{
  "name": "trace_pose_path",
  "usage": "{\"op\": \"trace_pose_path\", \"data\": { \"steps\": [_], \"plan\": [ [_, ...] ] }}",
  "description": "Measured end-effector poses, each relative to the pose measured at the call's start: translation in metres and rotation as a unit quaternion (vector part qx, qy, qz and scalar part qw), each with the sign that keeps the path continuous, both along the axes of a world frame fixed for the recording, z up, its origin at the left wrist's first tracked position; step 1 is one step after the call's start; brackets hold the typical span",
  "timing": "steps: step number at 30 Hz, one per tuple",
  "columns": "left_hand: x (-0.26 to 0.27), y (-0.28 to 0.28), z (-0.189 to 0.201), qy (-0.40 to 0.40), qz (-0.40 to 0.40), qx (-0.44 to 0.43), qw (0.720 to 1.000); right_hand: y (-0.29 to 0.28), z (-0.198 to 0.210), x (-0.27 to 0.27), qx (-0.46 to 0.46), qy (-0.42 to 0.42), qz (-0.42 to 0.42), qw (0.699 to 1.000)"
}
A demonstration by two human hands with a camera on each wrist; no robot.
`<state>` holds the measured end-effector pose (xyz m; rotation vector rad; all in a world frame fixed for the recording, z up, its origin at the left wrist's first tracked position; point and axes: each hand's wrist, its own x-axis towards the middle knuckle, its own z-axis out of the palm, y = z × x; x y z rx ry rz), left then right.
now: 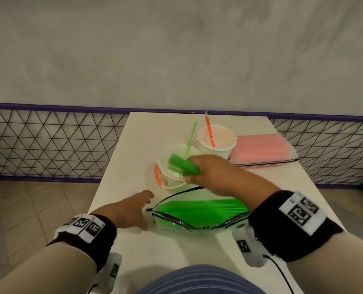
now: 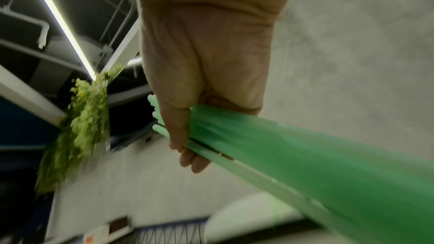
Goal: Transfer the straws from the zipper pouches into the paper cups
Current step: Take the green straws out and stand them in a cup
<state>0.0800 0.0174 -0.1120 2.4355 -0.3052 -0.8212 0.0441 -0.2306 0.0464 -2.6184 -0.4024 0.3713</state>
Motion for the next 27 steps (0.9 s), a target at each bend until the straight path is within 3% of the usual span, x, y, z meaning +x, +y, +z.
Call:
{"op": "trace_pose_path", "data": {
  "steps": [3,6,10,13,19,23,25,27],
  "plan": [
    [0.020,0.002,0.021,-0.033,0.116,-0.047,0.992,-0.007,0.046,0.006,0.172,-0.021,-0.072,0.982],
    [0.034,-0.020,0.042,-0.032,0.231,-0.146,0.962,-0.007,0.077,0.019,0.350,-0.083,-0.116,0.926],
    [0.041,-0.067,0.058,-0.010,0.241,-0.196,0.951,0.004,0.081,0.044,0.529,-0.183,-0.157,0.813],
    [0.048,-0.089,0.059,-0.023,0.244,-0.182,0.952,0.015,0.051,0.060,0.564,-0.179,-0.193,0.783],
    [0.069,-0.087,0.052,-0.083,0.211,-0.076,0.971,0.016,-0.033,0.081,0.435,-0.061,-0.289,0.851],
    [0.084,-0.084,0.054,-0.119,0.188,-0.040,0.974,0.005,-0.051,0.091,0.306,-0.011,-0.270,0.913],
    [0.088,-0.084,0.053,-0.132,0.178,-0.033,0.974,0.000,-0.051,0.095,0.217,-0.020,-0.248,0.944],
    [0.091,-0.086,0.051,-0.144,0.172,-0.038,0.974,-0.006,-0.051,0.096,0.180,-0.090,-0.285,0.937]
  ]
}}
